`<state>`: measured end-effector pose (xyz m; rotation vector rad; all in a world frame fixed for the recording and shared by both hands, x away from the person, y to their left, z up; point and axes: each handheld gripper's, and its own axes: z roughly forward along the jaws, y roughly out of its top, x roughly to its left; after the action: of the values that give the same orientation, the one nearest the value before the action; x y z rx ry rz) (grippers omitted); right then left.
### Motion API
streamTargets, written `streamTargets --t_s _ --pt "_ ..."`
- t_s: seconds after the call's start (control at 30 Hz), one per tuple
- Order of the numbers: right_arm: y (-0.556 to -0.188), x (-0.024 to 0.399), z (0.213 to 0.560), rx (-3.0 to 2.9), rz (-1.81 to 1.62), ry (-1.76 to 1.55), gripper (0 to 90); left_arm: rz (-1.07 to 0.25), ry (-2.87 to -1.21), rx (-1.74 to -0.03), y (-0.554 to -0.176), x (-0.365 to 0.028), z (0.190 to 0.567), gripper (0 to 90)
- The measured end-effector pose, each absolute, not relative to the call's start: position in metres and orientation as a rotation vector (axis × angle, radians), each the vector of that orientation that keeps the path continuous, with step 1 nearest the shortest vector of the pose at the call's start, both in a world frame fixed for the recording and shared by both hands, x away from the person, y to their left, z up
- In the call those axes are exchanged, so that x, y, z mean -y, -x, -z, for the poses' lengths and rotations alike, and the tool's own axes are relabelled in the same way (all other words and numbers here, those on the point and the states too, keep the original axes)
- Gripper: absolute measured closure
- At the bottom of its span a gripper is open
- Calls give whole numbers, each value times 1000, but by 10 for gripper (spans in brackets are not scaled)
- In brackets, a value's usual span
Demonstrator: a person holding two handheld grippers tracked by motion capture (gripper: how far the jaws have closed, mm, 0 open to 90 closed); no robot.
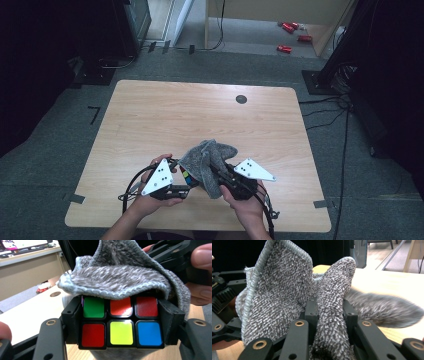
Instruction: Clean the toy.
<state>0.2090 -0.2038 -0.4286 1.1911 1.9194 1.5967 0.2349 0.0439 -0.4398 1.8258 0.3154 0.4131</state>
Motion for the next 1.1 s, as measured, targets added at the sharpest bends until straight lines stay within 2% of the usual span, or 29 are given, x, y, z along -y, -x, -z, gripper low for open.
streamTargets --t_s 0.27,0.77,1.1 --pt "-192 189 408 -1922 -1697 -1063 746 -408 -1874 -308 -233 -35 446 345" --pt "-210 204 432 -1901 -1611 -1178 759 -410 -1806 -321 -234 -46 436 345" --pt "-200 207 417 -1827 -1660 -1125 777 -404 -1873 -327 -232 -33 448 345"
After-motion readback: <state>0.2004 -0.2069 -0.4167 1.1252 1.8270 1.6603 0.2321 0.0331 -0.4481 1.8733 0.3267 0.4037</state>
